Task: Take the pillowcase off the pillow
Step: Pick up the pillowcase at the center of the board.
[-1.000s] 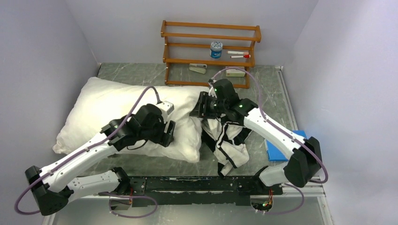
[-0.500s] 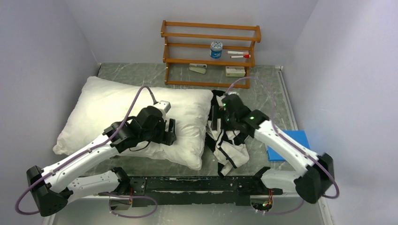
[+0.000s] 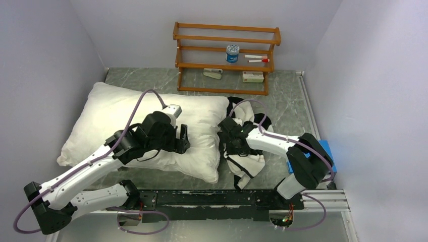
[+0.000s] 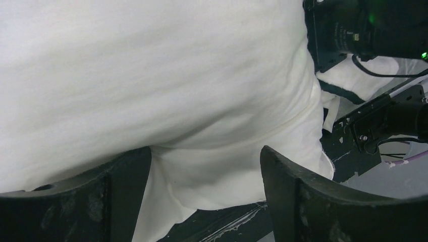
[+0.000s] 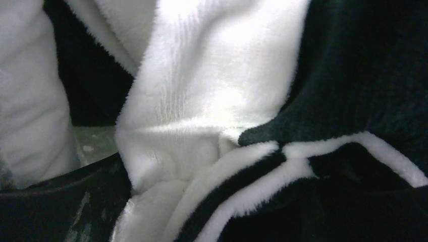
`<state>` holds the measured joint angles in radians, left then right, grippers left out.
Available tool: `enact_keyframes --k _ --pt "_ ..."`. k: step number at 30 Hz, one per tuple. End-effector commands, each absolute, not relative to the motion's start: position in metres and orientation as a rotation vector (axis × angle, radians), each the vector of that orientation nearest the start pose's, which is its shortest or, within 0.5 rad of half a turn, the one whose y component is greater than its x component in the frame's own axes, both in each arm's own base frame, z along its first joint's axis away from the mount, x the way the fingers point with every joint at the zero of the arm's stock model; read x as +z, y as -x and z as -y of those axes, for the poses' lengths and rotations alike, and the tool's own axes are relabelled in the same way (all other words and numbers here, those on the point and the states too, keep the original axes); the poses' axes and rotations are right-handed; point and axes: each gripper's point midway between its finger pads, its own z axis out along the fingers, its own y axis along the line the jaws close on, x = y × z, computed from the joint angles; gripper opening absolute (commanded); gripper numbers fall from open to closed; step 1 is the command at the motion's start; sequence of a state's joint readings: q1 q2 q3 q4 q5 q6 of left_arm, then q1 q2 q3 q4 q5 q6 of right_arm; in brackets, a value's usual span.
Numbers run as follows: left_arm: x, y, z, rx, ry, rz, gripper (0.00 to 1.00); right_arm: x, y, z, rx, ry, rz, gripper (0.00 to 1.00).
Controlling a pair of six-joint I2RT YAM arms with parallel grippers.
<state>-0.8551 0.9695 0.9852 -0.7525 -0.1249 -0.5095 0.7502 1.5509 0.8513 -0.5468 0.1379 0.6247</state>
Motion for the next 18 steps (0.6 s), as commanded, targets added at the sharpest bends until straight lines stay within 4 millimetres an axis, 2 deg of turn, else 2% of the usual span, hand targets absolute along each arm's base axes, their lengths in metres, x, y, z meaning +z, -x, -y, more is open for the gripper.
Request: enact_keyframes --k 1,4,6,7,10,12,14,16,17,18 --pt "0.207 -0.188 0.201 -0.530 -0.292 -2.302 0.83 -0.017 -0.215 -0.166 -0.085 -0.106 -2.731 0.86" --pt "0.206 -0.189 0.201 -0.515 -0.297 -2.314 0.82 -0.019 -0.218 -0.159 -0.125 -0.161 -2.698 0.64" --pt "0.206 -0.188 0.200 -0.503 -0.303 -2.325 0.82 -0.013 -0.226 -0.154 -0.148 -0.177 -2.654 0.51" --pt "0.205 -0.188 0.199 -0.498 -0.304 -2.332 0.82 -0.007 -0.231 -0.153 -0.149 -0.186 -2.626 0.48" --pt "0.204 -0.185 0.198 -0.497 -0.309 -2.337 0.81 0.017 -0.250 -0.144 -0.120 -0.262 -2.546 0.15" --pt "0.203 -0.184 0.196 -0.497 -0.304 -2.339 0.81 0.052 -0.269 -0.138 -0.044 -0.324 -2.477 0.01" --pt "0.202 -0.182 0.194 -0.498 -0.298 -2.340 0.81 0.100 -0.292 -0.125 0.031 -0.388 -2.376 0.00" --pt "0.202 -0.182 0.192 -0.494 -0.283 -2.337 0.81 0.162 -0.314 -0.106 0.097 -0.445 -2.239 0.00" --pt "0.202 -0.182 0.191 -0.496 -0.279 -2.336 0.81 0.200 -0.324 -0.095 0.121 -0.467 -2.155 0.00" --pt "0.202 -0.182 0.191 -0.497 -0.273 -2.333 0.81 0.246 -0.335 -0.084 0.153 -0.493 -2.053 0.00"
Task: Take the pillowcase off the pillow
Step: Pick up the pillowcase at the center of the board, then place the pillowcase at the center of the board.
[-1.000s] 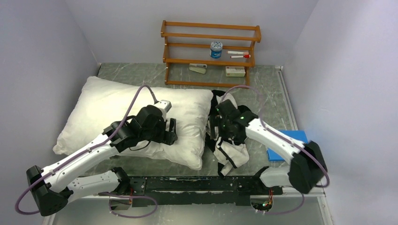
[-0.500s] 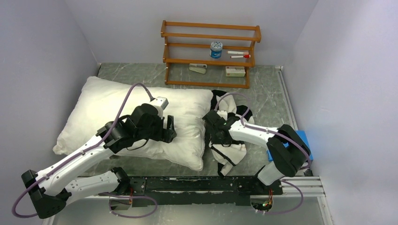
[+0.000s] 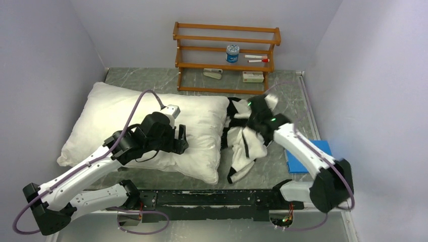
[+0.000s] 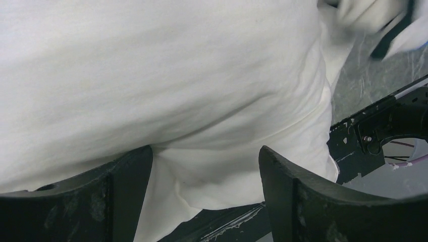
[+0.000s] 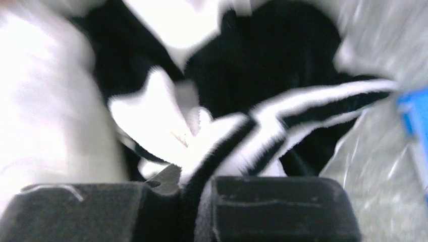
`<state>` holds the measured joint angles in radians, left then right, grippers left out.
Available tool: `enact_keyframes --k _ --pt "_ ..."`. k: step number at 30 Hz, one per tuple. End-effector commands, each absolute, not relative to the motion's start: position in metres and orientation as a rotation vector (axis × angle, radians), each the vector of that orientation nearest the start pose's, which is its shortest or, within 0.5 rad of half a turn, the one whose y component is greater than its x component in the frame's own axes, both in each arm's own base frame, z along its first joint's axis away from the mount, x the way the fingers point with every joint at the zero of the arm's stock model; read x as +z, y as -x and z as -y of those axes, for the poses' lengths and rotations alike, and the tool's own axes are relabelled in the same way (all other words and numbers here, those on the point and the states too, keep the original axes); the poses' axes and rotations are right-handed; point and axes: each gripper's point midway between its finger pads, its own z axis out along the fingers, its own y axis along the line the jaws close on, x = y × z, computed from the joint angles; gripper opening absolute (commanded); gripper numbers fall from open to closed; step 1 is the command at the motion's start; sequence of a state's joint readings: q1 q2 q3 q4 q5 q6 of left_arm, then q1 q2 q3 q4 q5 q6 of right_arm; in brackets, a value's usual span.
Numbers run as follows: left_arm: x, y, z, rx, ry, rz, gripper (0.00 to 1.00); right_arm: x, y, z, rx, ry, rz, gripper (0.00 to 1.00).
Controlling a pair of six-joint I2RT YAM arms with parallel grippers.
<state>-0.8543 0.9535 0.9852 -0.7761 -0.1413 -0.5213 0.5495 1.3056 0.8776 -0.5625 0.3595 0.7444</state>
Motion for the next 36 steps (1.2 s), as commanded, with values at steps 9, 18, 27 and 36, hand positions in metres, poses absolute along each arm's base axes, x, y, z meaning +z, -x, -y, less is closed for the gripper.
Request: enact_keyframes --k 9,18,27,36 --pt "0.205 -0.181 0.202 -0.553 -0.308 -2.328 0.81 0.441 -0.364 -0.032 0.190 -0.485 -1.737 0.01" --pt "0.204 -0.179 0.203 -0.565 -0.312 -2.331 0.81 0.495 -0.401 -0.052 0.271 -0.360 -1.697 0.02" --pt "0.198 -0.175 0.202 -0.579 -0.300 -2.340 0.81 0.291 -0.392 0.010 -0.018 -0.663 -1.947 0.07" --pt "0.188 -0.174 0.206 -0.575 -0.331 -2.374 0.81 0.118 -0.363 0.030 0.086 -0.816 -2.324 0.27"
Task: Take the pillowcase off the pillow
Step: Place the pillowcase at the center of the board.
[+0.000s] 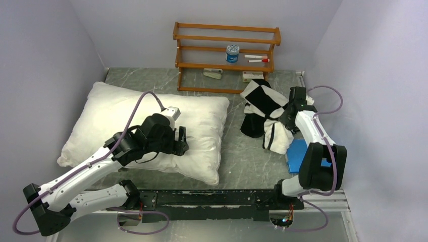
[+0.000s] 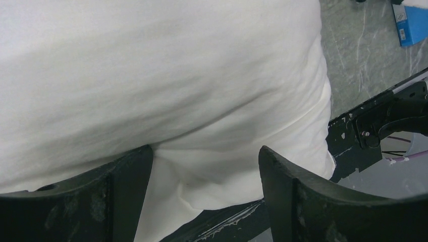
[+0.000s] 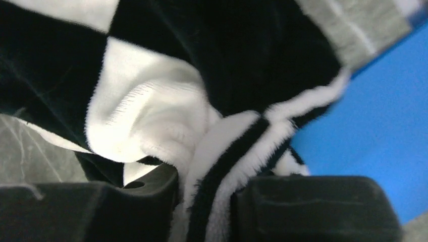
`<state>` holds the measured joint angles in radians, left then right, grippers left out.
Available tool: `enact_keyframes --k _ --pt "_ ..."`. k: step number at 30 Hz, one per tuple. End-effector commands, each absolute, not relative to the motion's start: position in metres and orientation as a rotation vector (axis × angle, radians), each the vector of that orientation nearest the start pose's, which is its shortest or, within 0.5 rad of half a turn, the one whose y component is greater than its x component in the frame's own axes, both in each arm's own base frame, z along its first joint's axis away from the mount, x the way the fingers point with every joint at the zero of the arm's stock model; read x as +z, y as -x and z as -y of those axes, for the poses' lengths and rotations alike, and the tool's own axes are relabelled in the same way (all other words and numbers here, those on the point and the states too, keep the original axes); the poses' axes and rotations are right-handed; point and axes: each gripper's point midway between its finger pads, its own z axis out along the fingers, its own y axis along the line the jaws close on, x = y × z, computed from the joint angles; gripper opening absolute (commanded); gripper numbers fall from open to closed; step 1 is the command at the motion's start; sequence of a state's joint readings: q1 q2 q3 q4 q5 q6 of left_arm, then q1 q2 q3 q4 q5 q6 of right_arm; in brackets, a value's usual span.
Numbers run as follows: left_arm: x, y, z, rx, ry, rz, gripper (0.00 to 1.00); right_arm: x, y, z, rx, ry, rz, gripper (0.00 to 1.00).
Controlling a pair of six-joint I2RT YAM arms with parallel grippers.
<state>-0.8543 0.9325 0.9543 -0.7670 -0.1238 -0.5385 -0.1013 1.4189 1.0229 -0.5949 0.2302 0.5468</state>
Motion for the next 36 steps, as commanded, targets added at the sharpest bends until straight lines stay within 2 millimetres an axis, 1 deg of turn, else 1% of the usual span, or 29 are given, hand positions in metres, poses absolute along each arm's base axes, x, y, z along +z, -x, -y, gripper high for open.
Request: enact_keyframes --k 1,2,3,4,6,7,9,10,11,12,13,14,15,16,18,21,23,24,25,27,29,31,33,34,36 --pt "0.189 -0.174 0.207 -0.576 -0.330 -2.375 0.81 0.113 -0.363 0.023 0.127 -0.796 -2.359 0.36" --pt "0.189 -0.175 0.207 -0.578 -0.330 -2.373 0.81 0.112 -0.365 0.018 0.163 -0.769 -2.376 0.46" --pt "0.189 -0.176 0.208 -0.582 -0.329 -2.369 0.81 0.114 -0.367 0.007 0.235 -0.719 -2.394 0.53" --pt "0.190 -0.175 0.210 -0.590 -0.332 -2.366 0.81 0.119 -0.368 -0.003 0.302 -0.670 -2.403 0.57" --pt "0.190 -0.176 0.212 -0.601 -0.335 -2.362 0.81 0.136 -0.370 -0.020 0.409 -0.594 -2.407 0.60" --pt "0.189 -0.177 0.214 -0.606 -0.338 -2.362 0.81 0.148 -0.369 -0.028 0.432 -0.563 -2.397 0.61" --pt "0.188 -0.178 0.216 -0.612 -0.340 -2.364 0.81 0.180 -0.367 -0.048 0.486 -0.461 -2.339 0.65" --pt "0.187 -0.178 0.218 -0.618 -0.340 -2.365 0.81 0.195 -0.364 -0.059 0.521 -0.407 -2.306 0.68" --pt "0.188 -0.178 0.220 -0.630 -0.343 -2.362 0.81 0.208 -0.359 -0.078 0.564 -0.326 -2.283 0.70" --pt "0.187 -0.178 0.222 -0.639 -0.343 -2.361 0.80 0.217 -0.353 -0.089 0.581 -0.280 -2.271 0.75" --pt "0.188 -0.179 0.223 -0.645 -0.342 -2.359 0.80 0.222 -0.347 -0.096 0.567 -0.255 -2.276 0.76" --pt "0.188 -0.179 0.225 -0.649 -0.341 -2.358 0.80 0.222 -0.341 -0.098 0.520 -0.258 -2.290 0.76" --pt "0.188 -0.179 0.225 -0.650 -0.343 -2.359 0.80 0.218 -0.336 -0.093 0.443 -0.285 -2.306 0.76" --pt "0.188 -0.180 0.226 -0.648 -0.345 -2.360 0.80 0.214 -0.332 -0.081 0.346 -0.332 -2.310 0.77" --pt "0.188 -0.180 0.225 -0.639 -0.350 -2.365 0.80 0.213 -0.324 -0.069 0.280 -0.368 -2.291 0.77" --pt "0.189 -0.180 0.224 -0.629 -0.355 -2.365 0.80 0.225 -0.315 -0.061 0.263 -0.395 -2.226 0.77" --pt "0.189 -0.180 0.223 -0.630 -0.352 -2.363 0.80 0.226 -0.311 -0.067 0.315 -0.381 -2.210 0.75" --pt "0.190 -0.180 0.224 -0.634 -0.351 -2.362 0.80 0.228 -0.310 -0.079 0.389 -0.344 -2.217 0.74" --pt "0.191 -0.180 0.224 -0.639 -0.349 -2.360 0.80 0.229 -0.308 -0.095 0.488 -0.286 -2.235 0.73" --pt "0.194 -0.181 0.226 -0.652 -0.344 -2.349 0.80 0.230 -0.296 -0.137 0.765 -0.154 -2.284 0.73" --pt "0.196 -0.181 0.226 -0.657 -0.340 -2.338 0.80 0.230 -0.279 -0.176 0.989 -0.085 -2.288 0.74" --pt "0.198 -0.181 0.225 -0.661 -0.336 -2.333 0.80 0.229 -0.257 -0.210 1.184 -0.058 -2.213 0.78" --pt "0.198 -0.180 0.225 -0.664 -0.335 -2.335 0.80 0.218 -0.233 -0.236 1.321 -0.058 -2.188 0.86" --pt "0.198 -0.179 0.225 -0.665 -0.334 -2.336 0.80 0.206 -0.224 -0.244 1.340 -0.070 -2.221 0.89" --pt "0.198 -0.178 0.224 -0.670 -0.332 -2.336 0.80 0.176 -0.205 -0.259 1.326 -0.060 -2.331 0.90"
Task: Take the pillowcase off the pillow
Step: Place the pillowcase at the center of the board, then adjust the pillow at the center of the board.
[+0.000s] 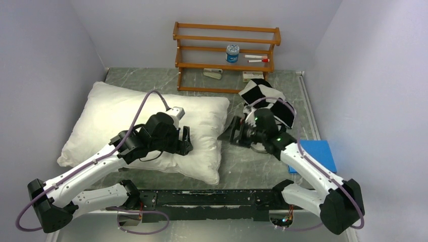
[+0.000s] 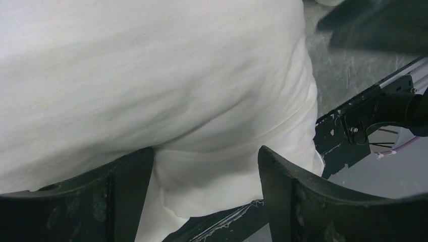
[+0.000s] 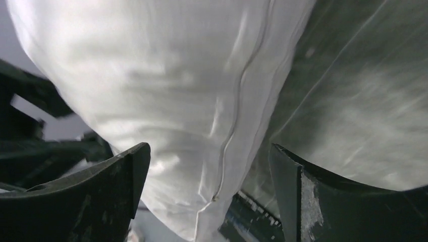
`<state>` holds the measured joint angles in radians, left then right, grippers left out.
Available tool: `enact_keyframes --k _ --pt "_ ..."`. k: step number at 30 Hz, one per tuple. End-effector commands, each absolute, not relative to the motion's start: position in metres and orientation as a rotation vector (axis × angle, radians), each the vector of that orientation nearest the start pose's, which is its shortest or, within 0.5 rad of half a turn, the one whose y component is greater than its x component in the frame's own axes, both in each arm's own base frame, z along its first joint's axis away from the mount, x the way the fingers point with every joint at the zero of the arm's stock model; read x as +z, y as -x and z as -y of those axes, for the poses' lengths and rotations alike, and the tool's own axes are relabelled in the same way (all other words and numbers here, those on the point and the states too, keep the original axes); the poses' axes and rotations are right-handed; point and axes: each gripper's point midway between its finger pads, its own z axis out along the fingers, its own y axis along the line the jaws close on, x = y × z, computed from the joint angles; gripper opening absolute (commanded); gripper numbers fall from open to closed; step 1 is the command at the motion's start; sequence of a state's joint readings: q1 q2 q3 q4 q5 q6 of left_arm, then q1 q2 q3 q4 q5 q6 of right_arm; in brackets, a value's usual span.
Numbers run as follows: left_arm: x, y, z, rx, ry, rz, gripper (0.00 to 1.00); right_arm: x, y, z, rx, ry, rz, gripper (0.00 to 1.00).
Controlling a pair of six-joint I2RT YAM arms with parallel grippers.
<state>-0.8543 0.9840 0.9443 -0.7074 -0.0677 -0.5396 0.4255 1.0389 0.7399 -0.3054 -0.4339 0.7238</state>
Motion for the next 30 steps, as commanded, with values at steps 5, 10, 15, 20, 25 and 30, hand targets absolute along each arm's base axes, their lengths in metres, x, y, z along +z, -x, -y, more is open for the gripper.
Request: enact_keyframes --k 5,10,15,20,25,30 --pt "0.199 -0.178 0.226 -0.683 -0.335 -2.336 0.80 0.151 -0.167 -0.304 1.567 0.016 -2.342 0.91" --pt "0.206 -0.179 0.227 -0.687 -0.331 -2.327 0.80 0.120 -0.171 -0.316 1.458 0.037 -2.480 0.37" --pt "0.222 -0.182 0.203 -0.572 -0.255 -2.327 0.96 0.154 -0.244 -0.254 0.852 -0.083 -2.297 0.00" --pt "0.254 -0.186 0.189 -0.536 -0.226 -2.252 0.98 0.173 -0.294 -0.191 0.571 -0.109 -2.200 0.00" --pt "0.274 -0.188 0.195 -0.577 -0.238 -2.213 0.98 0.099 -0.283 -0.205 0.747 -0.006 -2.523 0.01" --pt "0.267 -0.182 0.196 -0.613 -0.239 -2.222 0.98 0.066 -0.277 -0.198 0.667 -0.045 -2.644 0.16"
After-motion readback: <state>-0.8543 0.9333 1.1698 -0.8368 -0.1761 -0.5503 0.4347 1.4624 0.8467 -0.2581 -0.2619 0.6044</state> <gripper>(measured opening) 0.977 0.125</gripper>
